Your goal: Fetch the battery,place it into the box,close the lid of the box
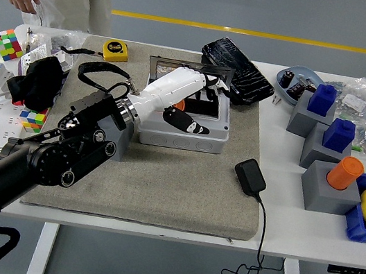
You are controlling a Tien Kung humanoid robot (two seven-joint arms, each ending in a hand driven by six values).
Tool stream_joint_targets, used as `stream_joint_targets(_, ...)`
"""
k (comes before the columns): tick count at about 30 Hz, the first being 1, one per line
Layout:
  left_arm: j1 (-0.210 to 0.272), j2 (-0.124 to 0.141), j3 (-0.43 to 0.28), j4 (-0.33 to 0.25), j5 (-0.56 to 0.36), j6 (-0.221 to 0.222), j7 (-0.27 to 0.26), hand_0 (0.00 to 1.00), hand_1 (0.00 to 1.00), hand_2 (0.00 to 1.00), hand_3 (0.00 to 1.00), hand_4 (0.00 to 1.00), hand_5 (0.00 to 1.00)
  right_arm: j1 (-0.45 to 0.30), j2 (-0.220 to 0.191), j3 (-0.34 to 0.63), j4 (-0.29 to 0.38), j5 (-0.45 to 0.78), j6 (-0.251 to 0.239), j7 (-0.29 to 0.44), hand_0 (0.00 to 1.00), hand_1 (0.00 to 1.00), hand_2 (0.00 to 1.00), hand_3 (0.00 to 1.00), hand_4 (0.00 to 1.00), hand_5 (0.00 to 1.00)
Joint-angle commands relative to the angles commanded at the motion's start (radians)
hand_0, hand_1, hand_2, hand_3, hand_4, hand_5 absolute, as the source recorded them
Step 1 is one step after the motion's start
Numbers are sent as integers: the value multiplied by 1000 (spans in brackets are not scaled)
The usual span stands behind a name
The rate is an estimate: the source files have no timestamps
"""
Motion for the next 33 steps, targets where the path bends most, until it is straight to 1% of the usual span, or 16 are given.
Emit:
stream_joint_targets(2,9,0,-7,-27,-2,-1,6,323,500,521,658,998,46,1,0,0,0,2,-1,1,767,716,727,746,998,637)
stream_joint_targets(5,35,0,-34,-91,-10,-6,31,324,498,513,657,998,49,0,1,-2,0,8,-1,4,766,716,727,745,998,637)
stream_joint_targets(10,75,0,-82,-159,0,-16,72,326,493,503,645,998,55,-3,1,7,0,4,-2,3,767,716,725,742,998,635)
stream_joint_targets(14,107,0,-120,-189,6,-29,92,326,493,503,645,998,55,-5,-1,10,0,3,-2,4,767,716,725,742,998,635)
stream_joint_targets(15,113,0,-128,-194,7,-34,100,371,522,513,605,998,99,-5,-1,11,0,3,-2,5,767,716,726,743,998,635)
stream_joint_targets(20,149,0,-152,-227,16,-52,134,371,522,513,605,998,99,-6,-3,9,0,7,-1,8,767,716,726,743,998,635)
stream_joint_targets(21,160,0,-155,-238,19,-53,139,465,608,538,563,998,153,-7,-3,8,0,8,-1,9,766,715,726,743,998,635)
stream_joint_targets(23,178,0,-160,-252,24,-53,141,465,608,538,563,998,153,-8,-4,8,0,10,-1,10,766,715,726,743,998,635)
stream_joint_targets(24,189,4,-164,-260,26,-54,144,465,608,538,563,998,153,-7,-4,9,0,9,-1,11,766,715,726,743,998,635)
stream_joint_targets(25,205,18,-171,-273,27,-55,146,465,608,538,563,998,153,-7,-4,10,0,9,-1,11,766,715,726,743,998,635)
stream_joint_targets(26,213,25,-174,-279,28,-56,147,465,608,538,563,998,153,-7,-5,10,0,10,-1,12,766,715,726,743,998,635)
stream_joint_targets(27,223,34,-179,-286,29,-57,149,474,625,566,578,998,197,-7,-5,11,0,11,-1,12,766,715,725,743,998,635)
stream_joint_targets(30,256,67,-203,-313,30,-59,158,474,625,566,578,998,197,-9,-6,13,0,13,-2,14,766,715,725,743,998,635)
stream_joint_targets(32,272,81,-223,-327,30,-58,162,474,625,566,578,998,197,-11,-7,14,0,13,-2,15,766,715,725,743,998,635)
stream_joint_targets(33,280,87,-233,-332,31,-57,166,492,648,610,606,998,214,-12,-8,16,0,12,-2,15,766,716,725,743,998,635)
